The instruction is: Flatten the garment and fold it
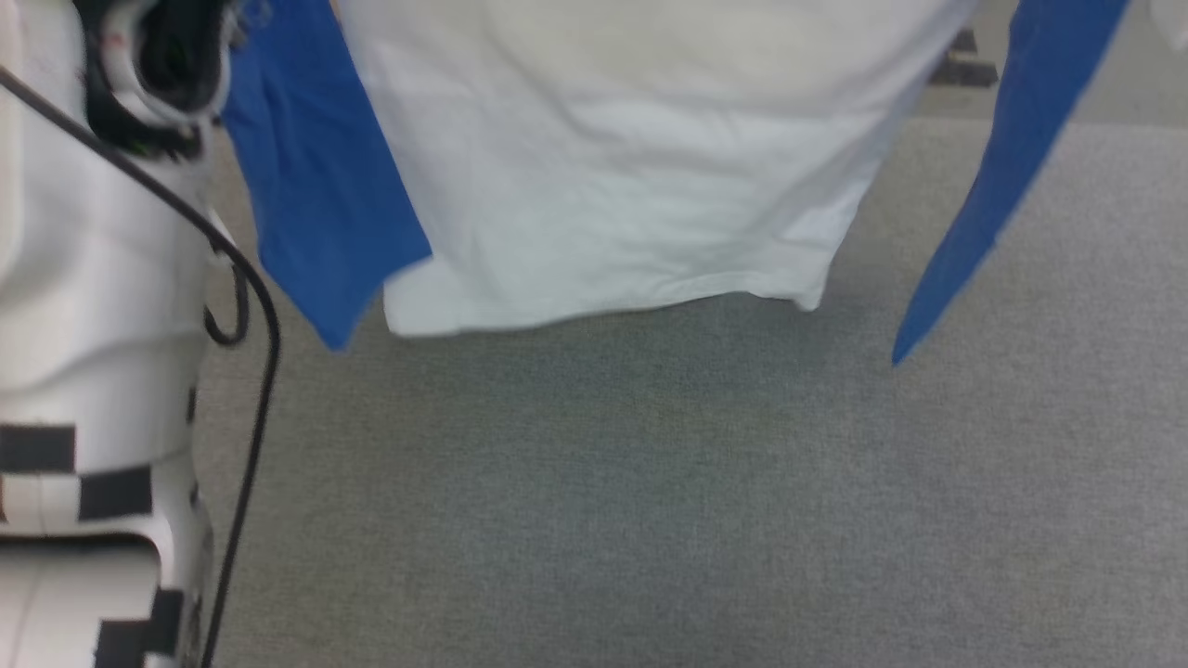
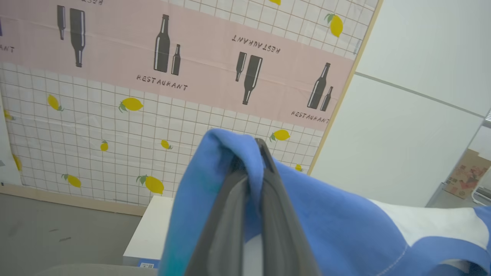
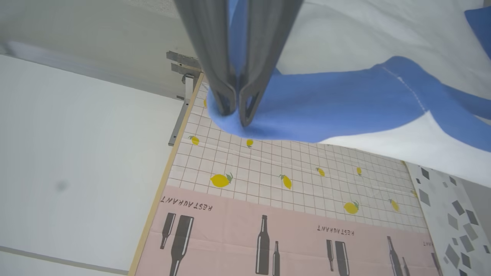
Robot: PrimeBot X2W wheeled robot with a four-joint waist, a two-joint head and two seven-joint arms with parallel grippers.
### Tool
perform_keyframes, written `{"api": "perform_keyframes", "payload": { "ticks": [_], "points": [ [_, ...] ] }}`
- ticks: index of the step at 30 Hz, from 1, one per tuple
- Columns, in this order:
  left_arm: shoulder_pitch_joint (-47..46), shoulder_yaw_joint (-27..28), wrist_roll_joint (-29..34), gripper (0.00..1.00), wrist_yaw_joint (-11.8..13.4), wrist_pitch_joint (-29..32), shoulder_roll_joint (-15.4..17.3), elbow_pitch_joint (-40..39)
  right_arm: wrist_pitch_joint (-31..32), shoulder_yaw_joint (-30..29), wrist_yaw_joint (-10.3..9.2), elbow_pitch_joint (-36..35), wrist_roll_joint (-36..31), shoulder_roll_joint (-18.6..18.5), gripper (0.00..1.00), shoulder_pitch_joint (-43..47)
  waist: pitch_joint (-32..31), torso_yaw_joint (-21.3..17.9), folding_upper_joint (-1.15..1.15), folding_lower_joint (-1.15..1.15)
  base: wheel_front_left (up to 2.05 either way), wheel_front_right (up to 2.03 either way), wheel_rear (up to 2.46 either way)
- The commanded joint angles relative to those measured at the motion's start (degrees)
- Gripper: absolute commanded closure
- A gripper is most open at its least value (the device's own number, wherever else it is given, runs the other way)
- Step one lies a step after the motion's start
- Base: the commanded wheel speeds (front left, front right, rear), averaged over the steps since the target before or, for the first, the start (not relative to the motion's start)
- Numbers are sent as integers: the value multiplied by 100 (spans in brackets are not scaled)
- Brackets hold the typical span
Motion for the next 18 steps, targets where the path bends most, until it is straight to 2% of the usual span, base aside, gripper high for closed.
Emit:
{"api": "perform_keyframes", "payload": {
  "ticks": [1, 6, 10, 14, 18],
  "points": [
    [-316, 9, 121, 100, -26, -165, 56, 190, -127, -8, 19, 222, -39, 73, 100, -344, 533, -247, 0, 0, 0, 0, 0],
    [-1337, -79, 555, 100, -117, -811, 166, 969, -640, 13, 19, 1149, -405, 221, 100, -1550, 998, -362, 0, 0, 0, 0, 0],
    [-1867, -46, 633, 100, -203, -1276, 147, 1490, -1124, -77, 19, 1729, -697, 299, 100, -2234, 1209, -383, 0, 0, 0, 0, 0],
    [-2096, -43, 624, 100, -339, -1571, 133, 1923, -1576, -129, 19, 2075, -868, 358, 100, -2656, 1359, -368, 0, 0, 0, 0, 0],
    [-2039, -82, 610, 100, -445, -1757, 107, 2302, -1767, -2, 19, 2421, -885, 303, 100, -2712, 1415, -341, 0, 0, 0, 0, 0]
  ]
}}
